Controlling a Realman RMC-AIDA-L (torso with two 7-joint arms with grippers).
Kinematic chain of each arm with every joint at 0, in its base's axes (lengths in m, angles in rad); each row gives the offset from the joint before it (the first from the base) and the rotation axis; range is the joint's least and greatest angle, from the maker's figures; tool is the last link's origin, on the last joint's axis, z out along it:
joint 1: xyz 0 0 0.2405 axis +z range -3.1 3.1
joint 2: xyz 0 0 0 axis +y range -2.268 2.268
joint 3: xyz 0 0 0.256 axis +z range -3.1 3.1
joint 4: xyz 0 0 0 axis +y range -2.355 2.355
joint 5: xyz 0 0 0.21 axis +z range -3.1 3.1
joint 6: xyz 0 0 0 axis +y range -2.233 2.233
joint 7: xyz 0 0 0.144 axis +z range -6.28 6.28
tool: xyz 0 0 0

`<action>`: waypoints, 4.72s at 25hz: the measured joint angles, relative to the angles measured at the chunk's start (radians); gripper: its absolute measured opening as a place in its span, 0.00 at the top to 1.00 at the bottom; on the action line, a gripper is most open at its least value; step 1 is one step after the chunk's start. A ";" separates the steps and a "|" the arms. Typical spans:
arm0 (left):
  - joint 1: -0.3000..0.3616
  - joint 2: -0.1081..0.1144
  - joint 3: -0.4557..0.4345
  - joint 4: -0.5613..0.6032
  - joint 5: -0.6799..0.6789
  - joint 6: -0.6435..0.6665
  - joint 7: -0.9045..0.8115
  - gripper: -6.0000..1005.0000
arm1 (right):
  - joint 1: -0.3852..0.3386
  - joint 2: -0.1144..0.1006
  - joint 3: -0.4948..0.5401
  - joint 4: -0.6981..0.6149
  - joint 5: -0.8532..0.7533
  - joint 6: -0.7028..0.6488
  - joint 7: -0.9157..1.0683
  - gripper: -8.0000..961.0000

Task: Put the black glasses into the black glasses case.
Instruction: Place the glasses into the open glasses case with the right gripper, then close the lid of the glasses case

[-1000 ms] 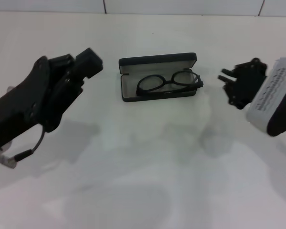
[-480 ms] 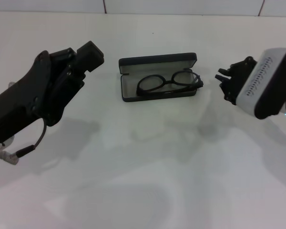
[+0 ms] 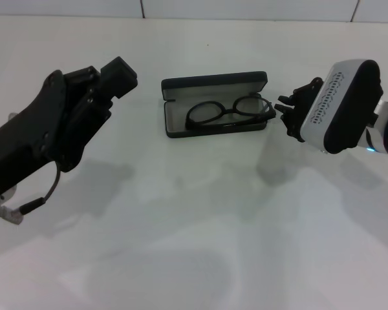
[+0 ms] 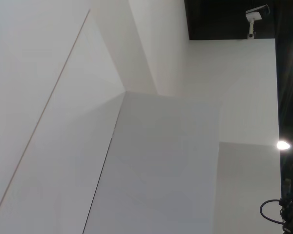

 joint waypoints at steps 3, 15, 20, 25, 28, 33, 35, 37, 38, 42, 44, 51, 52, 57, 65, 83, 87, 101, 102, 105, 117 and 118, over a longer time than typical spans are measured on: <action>-0.004 0.000 0.000 0.000 0.000 0.000 0.000 0.95 | 0.015 0.001 0.000 0.013 0.004 -0.013 0.000 0.90; 0.001 0.000 0.000 0.000 -0.002 -0.002 0.003 0.95 | 0.059 0.001 -0.025 0.059 0.044 -0.020 -0.001 0.90; 0.002 -0.002 0.000 0.000 -0.001 -0.002 0.005 0.95 | 0.067 0.001 -0.026 0.059 0.046 -0.020 -0.002 0.90; 0.003 -0.002 0.000 -0.001 0.003 -0.002 0.005 0.94 | 0.068 0.001 -0.029 0.058 0.047 -0.015 -0.002 0.90; 0.003 -0.002 0.000 -0.002 0.004 -0.002 0.005 0.94 | 0.068 0.001 -0.036 0.057 0.047 0.001 -0.002 0.90; 0.003 -0.003 0.004 -0.002 0.005 -0.002 0.005 0.94 | 0.049 0.001 -0.040 0.028 0.048 0.018 -0.002 0.90; 0.003 -0.003 0.007 -0.002 0.006 -0.001 0.005 0.94 | 0.024 0.000 -0.044 0.003 0.048 0.019 -0.002 0.90; 0.000 0.001 0.008 -0.002 0.006 -0.001 0.002 0.94 | -0.036 0.000 -0.051 -0.062 0.048 0.017 -0.002 0.90; -0.004 0.004 0.008 -0.001 0.006 -0.002 0.000 0.94 | -0.036 0.000 -0.051 -0.062 0.048 0.017 -0.002 0.90; -0.017 0.027 0.003 0.010 0.006 -0.007 -0.004 0.94 | -0.262 -0.010 -0.080 -0.305 0.054 -0.077 -0.002 0.90; -0.030 0.041 0.001 0.011 0.006 -0.019 -0.007 0.94 | -0.322 -0.012 -0.086 -0.373 0.086 -0.159 -0.002 0.90; -0.181 0.062 0.002 0.011 0.050 -0.154 -0.033 0.94 | -0.392 -0.015 0.176 -0.395 0.394 -0.663 -0.037 0.90; -0.210 0.065 0.001 0.011 0.067 -0.187 -0.042 0.94 | -0.391 -0.015 0.244 -0.362 0.459 -0.756 -0.070 0.90; -0.323 0.069 0.000 0.013 0.146 -0.376 -0.087 0.94 | -0.375 -0.015 0.564 -0.166 0.648 -1.135 -0.208 0.87; -0.406 0.034 0.000 0.158 0.389 -0.784 -0.235 0.93 | -0.287 -0.017 0.943 0.188 0.661 -1.509 -0.331 0.79; -0.447 -0.030 0.000 0.199 0.734 -1.130 -0.395 0.83 | -0.265 -0.018 0.992 0.310 0.667 -1.482 -0.387 0.61; -0.445 -0.024 0.000 0.196 0.735 -1.149 -0.416 0.83 | -0.258 -0.019 0.987 0.319 0.663 -1.462 -0.388 0.61; -0.445 -0.048 0.001 0.142 0.778 -1.194 -0.404 0.83 | -0.201 -0.021 0.987 0.419 0.660 -1.439 -0.427 0.62; -0.445 -0.050 0.002 0.142 0.778 -1.199 -0.402 0.83 | -0.201 -0.021 0.987 0.421 0.660 -1.438 -0.427 0.62; -0.448 -0.053 0.007 0.141 0.780 -1.209 -0.401 0.83 | -0.201 -0.021 0.986 0.424 0.659 -1.433 -0.427 0.62; -0.453 -0.054 0.014 0.121 0.784 -1.206 -0.407 0.82 | -0.198 -0.019 0.985 0.437 0.659 -1.426 -0.430 0.62; -0.453 -0.054 0.018 0.121 0.787 -1.205 -0.410 0.82 | -0.198 -0.019 0.985 0.437 0.659 -1.426 -0.430 0.62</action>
